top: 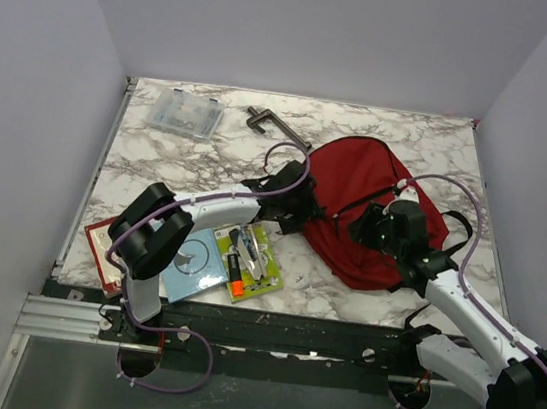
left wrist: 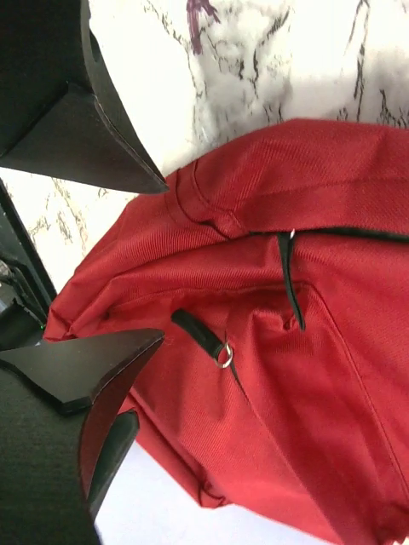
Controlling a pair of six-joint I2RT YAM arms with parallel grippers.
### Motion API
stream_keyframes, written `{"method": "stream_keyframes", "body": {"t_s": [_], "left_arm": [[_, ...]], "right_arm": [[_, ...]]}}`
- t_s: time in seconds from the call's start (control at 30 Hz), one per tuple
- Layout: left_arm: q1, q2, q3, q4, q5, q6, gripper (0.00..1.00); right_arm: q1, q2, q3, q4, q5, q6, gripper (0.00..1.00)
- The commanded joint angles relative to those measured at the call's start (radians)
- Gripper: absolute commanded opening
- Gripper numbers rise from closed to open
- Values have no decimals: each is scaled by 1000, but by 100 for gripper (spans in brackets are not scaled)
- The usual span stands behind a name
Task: Pack the student bag
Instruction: Move the student bag to the center of the board, then unzip the student bag at the center of the board.
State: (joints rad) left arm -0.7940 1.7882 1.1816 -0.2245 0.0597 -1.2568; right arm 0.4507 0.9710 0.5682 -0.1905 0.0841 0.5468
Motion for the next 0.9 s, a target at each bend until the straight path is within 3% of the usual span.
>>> {"method": "stream_keyframes", "body": {"t_s": [0.0, 0.17, 0.33, 0.5, 0.73, 0.87], "left_arm": [[-17, -2, -21, -55, -52, -27, 69], [-18, -7, -59, -55, -48, -32, 77], [-18, 77, 17, -50, 8, 25, 71], [-19, 114, 63, -45, 15, 70, 56], [-18, 103, 66, 3, 53, 149, 19], [-19, 77, 55, 20, 50, 188, 1]], "right_arm": [[2, 80, 36, 67, -52, -28, 50], [2, 193, 40, 126, -78, -48, 43], [2, 314, 97, 141, -161, -88, 39], [1, 377, 127, 151, -179, -111, 39], [1, 446, 152, 148, -141, -143, 38], [2, 472, 178, 126, -99, -169, 30]]}}
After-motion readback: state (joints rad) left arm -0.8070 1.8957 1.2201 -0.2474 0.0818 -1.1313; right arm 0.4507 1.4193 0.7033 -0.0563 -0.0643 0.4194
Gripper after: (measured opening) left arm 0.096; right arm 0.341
